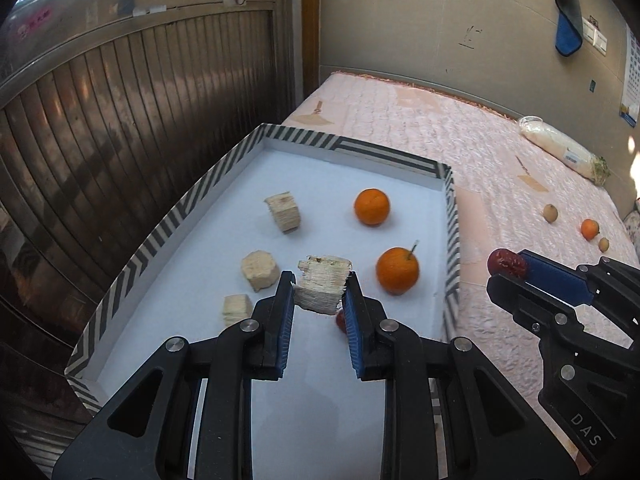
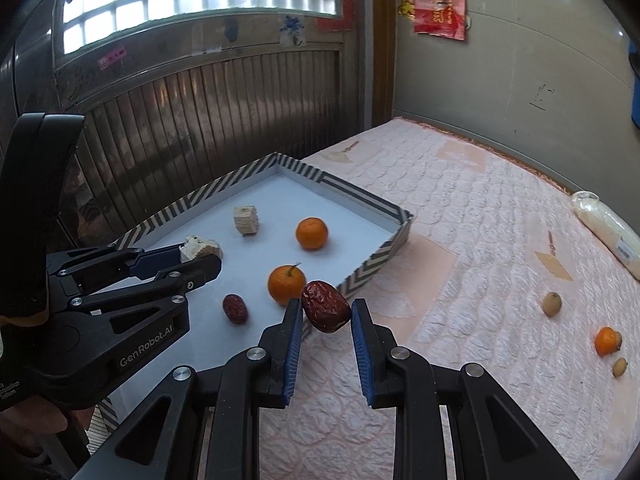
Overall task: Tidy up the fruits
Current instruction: 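Carry the chunk with the left tool while the right tool carries the date over the tray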
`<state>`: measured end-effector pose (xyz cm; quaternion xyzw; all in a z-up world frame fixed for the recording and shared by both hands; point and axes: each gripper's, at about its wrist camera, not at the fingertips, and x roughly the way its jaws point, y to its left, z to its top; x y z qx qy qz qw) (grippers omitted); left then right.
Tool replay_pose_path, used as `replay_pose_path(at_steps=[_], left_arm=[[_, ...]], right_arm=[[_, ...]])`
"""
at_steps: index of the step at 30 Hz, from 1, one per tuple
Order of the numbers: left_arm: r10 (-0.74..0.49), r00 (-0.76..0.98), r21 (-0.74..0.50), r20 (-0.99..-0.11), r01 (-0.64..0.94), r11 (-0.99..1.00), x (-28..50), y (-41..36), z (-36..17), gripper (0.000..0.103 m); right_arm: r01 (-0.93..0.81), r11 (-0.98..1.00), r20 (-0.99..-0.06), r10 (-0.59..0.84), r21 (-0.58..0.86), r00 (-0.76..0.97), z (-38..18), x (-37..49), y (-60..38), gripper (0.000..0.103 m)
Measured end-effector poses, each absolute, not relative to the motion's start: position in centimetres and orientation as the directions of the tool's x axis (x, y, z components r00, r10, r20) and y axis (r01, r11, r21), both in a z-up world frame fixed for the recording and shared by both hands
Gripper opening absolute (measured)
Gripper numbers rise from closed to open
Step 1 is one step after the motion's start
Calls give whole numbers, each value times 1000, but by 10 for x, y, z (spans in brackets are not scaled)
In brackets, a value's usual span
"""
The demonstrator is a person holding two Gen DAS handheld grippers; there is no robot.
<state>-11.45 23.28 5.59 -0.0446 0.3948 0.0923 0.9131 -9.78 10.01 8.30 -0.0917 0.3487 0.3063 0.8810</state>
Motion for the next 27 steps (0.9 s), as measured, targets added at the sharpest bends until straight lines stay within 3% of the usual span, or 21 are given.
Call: replay_pose_path(at_steps=[27], left_arm=[[126,623,-39,-772,-243,969,-127,273,43,23]], right_arm=[[-773,629,-754,549,88,360,47,-120,178,24]])
